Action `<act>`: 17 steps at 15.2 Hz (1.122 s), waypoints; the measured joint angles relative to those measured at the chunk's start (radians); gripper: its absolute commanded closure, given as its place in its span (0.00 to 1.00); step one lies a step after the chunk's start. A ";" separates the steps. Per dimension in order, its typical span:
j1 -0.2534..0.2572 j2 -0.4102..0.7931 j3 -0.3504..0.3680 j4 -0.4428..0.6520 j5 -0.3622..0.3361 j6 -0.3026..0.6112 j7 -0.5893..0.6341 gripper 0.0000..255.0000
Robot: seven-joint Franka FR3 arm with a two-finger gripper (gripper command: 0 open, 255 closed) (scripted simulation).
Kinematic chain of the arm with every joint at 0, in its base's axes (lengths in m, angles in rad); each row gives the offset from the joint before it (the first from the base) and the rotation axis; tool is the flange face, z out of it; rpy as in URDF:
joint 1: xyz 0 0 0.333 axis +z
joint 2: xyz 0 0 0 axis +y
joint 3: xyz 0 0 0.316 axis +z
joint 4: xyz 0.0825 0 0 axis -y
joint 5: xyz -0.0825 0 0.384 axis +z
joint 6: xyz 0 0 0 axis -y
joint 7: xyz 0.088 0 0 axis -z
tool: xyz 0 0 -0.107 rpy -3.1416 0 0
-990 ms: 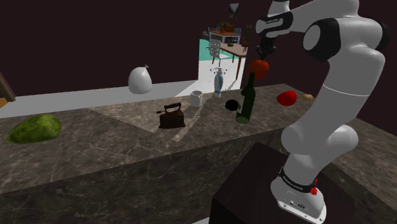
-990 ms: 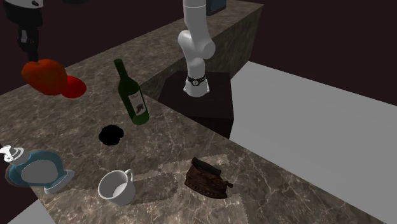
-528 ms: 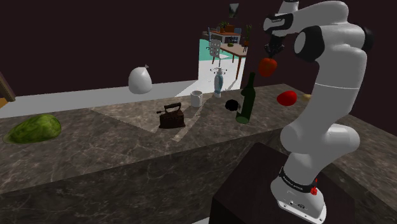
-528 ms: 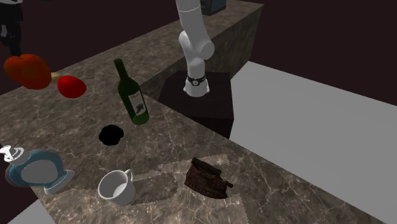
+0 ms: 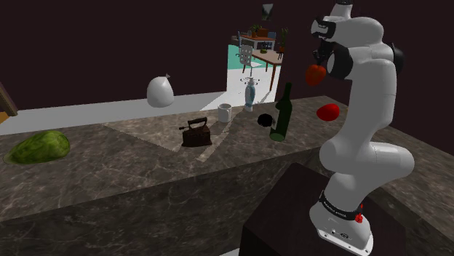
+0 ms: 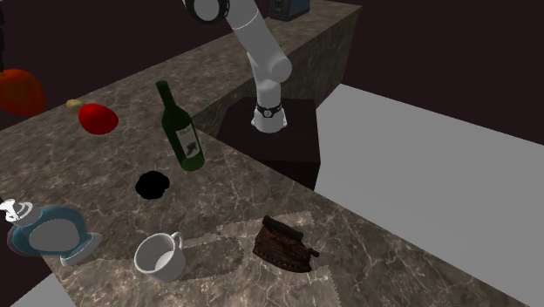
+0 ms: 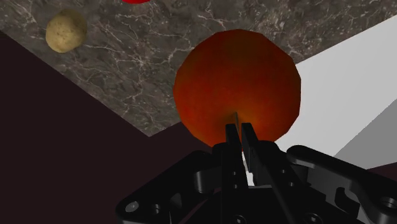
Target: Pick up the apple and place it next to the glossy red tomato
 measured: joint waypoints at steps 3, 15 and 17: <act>-0.008 0.005 0.000 -0.030 0.005 0.034 -0.012 1.00; 0.003 -0.025 0.001 -0.238 0.004 0.214 -0.016 1.00; 0.006 -0.030 0.001 -0.272 0.003 0.242 -0.016 1.00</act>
